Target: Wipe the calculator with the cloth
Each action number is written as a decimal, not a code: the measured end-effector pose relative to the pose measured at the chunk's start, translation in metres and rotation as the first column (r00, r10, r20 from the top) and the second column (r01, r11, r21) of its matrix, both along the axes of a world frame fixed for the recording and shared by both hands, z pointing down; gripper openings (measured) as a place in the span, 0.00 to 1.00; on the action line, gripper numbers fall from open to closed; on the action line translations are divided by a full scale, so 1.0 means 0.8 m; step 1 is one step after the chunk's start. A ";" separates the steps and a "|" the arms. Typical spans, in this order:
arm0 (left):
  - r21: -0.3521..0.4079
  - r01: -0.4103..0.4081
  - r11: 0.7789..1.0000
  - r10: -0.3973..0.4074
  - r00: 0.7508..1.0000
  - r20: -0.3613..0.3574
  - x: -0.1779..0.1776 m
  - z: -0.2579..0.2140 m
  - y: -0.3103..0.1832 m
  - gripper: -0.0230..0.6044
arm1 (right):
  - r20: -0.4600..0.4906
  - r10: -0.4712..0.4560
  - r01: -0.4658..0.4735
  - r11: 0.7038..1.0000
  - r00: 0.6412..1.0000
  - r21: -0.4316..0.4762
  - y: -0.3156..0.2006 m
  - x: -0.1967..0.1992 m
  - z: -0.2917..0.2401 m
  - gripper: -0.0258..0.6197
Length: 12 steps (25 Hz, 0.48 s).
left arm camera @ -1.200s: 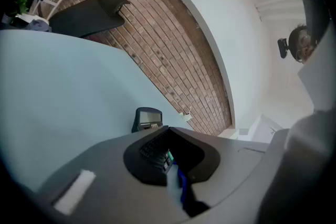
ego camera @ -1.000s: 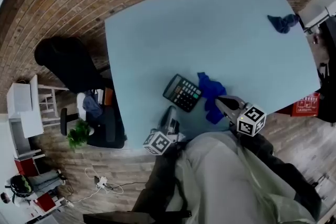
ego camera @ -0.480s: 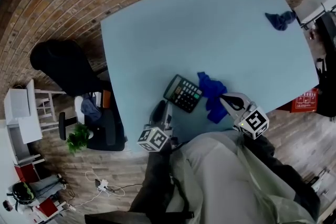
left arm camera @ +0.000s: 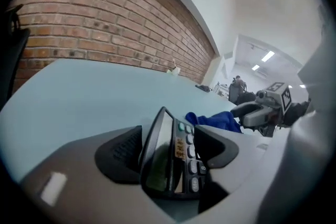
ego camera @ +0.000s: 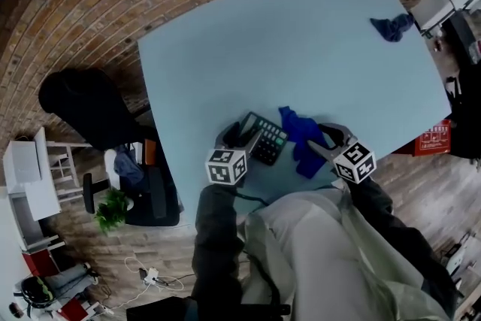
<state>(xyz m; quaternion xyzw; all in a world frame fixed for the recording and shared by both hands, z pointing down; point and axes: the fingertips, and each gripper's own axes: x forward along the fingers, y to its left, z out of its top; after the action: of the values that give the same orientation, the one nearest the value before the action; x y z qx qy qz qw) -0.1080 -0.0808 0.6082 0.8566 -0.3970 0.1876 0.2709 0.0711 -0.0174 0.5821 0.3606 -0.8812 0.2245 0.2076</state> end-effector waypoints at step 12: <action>-0.137 0.148 0.979 -0.187 0.924 -0.334 0.003 -0.020 0.013 0.14 | -0.114 -0.060 0.071 0.993 0.992 0.091 0.010 -0.033 0.032 0.12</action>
<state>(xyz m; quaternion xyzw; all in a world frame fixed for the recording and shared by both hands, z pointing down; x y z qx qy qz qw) -0.1056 -0.0702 0.5920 0.8230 -0.4041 0.0320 0.3980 0.0443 -0.0091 0.6075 0.3529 -0.8892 0.1551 0.2464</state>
